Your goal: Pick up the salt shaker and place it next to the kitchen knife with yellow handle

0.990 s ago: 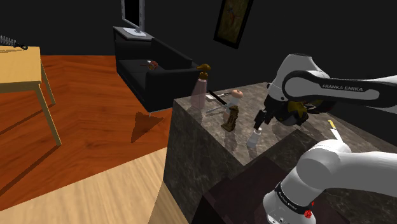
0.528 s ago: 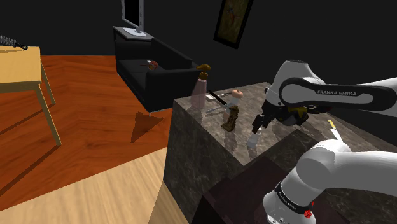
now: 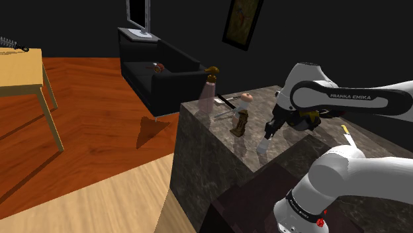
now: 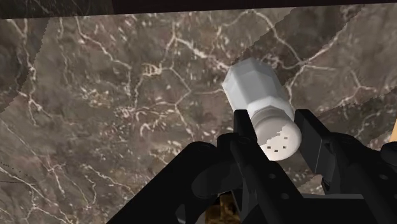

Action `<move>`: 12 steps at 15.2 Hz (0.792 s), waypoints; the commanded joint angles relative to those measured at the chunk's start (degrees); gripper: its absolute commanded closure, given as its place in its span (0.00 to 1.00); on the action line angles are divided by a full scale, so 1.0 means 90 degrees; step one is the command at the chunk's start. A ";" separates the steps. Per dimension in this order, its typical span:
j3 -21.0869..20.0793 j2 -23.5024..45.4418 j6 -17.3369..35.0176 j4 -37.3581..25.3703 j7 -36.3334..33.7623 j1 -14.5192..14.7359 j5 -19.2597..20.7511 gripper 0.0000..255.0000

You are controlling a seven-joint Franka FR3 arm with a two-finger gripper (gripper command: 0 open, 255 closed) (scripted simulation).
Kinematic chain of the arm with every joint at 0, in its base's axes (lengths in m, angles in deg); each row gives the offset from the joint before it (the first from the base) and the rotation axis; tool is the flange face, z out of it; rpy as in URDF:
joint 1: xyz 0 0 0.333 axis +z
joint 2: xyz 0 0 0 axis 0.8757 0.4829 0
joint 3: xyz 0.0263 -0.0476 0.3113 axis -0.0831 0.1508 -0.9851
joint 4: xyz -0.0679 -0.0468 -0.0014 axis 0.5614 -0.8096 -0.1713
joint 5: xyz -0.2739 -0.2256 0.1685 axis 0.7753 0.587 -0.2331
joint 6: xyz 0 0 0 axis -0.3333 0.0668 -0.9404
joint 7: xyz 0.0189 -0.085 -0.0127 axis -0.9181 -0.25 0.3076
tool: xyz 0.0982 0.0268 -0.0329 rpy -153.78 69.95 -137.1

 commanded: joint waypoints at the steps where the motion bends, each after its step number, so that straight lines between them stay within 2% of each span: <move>1: 0.0000 0.0000 0.0000 0.0001 0.0000 0.0000 0.0000 1.00; 6: 0.0000 0.0001 0.0001 0.0001 0.0000 0.0000 0.0000 1.00; 12: -0.0063 -0.0146 -0.0595 -0.0450 0.0009 0.0036 -0.0071 1.00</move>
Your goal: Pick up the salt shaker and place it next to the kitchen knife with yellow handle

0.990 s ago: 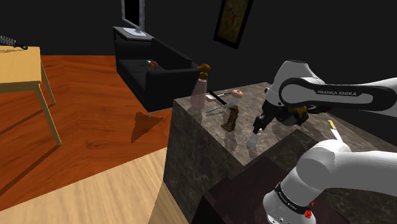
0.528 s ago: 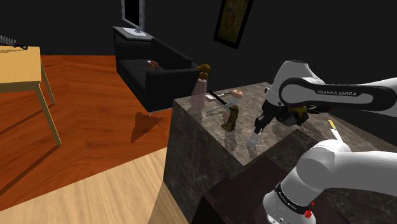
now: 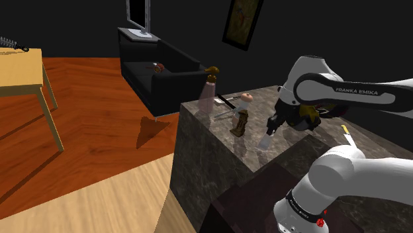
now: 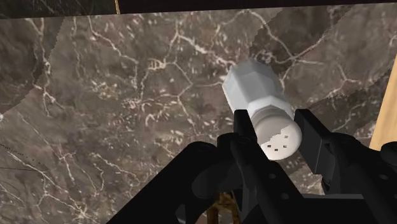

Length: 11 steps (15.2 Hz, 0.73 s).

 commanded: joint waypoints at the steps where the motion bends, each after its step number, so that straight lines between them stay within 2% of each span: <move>1: -0.0014 -0.0035 -0.0216 -0.0180 0.0012 0.0007 -0.0018 1.00; 11: -0.0105 -0.0071 -0.1089 -0.1018 0.0027 0.0057 -0.0116 1.00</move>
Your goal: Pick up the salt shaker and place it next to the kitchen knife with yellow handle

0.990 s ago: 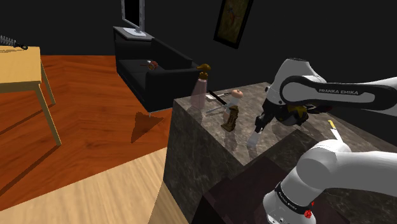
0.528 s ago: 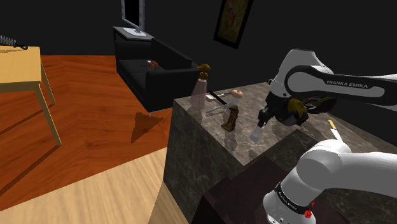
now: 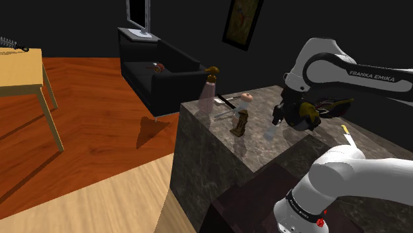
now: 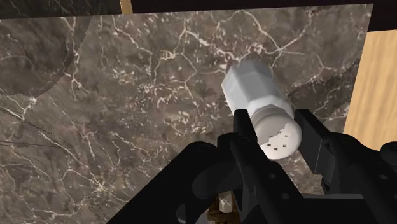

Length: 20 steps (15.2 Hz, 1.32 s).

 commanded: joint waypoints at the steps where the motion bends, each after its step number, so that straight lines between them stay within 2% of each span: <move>1: -0.0023 0.0017 -0.0170 -0.0184 -0.0004 0.0014 -0.0024 1.00; 18: -0.0131 0.0315 -0.1408 -0.1720 0.0026 0.0073 -0.0138 1.00; 20: 0.0140 0.0115 -0.1526 -0.1659 0.0311 -0.0045 0.0094 1.00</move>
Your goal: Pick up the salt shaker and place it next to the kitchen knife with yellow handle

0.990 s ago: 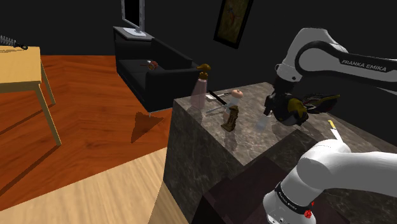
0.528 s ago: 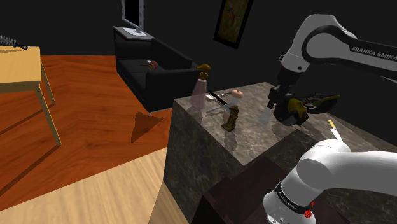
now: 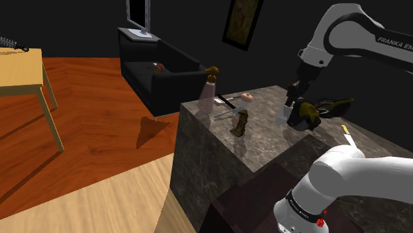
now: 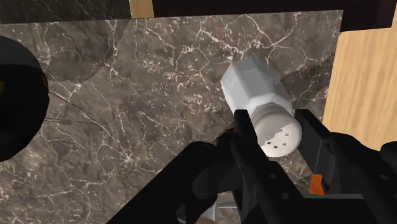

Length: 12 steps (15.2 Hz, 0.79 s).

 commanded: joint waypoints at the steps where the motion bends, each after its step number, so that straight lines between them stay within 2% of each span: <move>1: 0.0220 -0.0185 -0.0108 0.0059 0.0237 -0.0099 0.0196 1.00; 12: 0.1827 -0.0639 -0.0541 -0.0198 0.1891 -0.0673 0.1610 1.00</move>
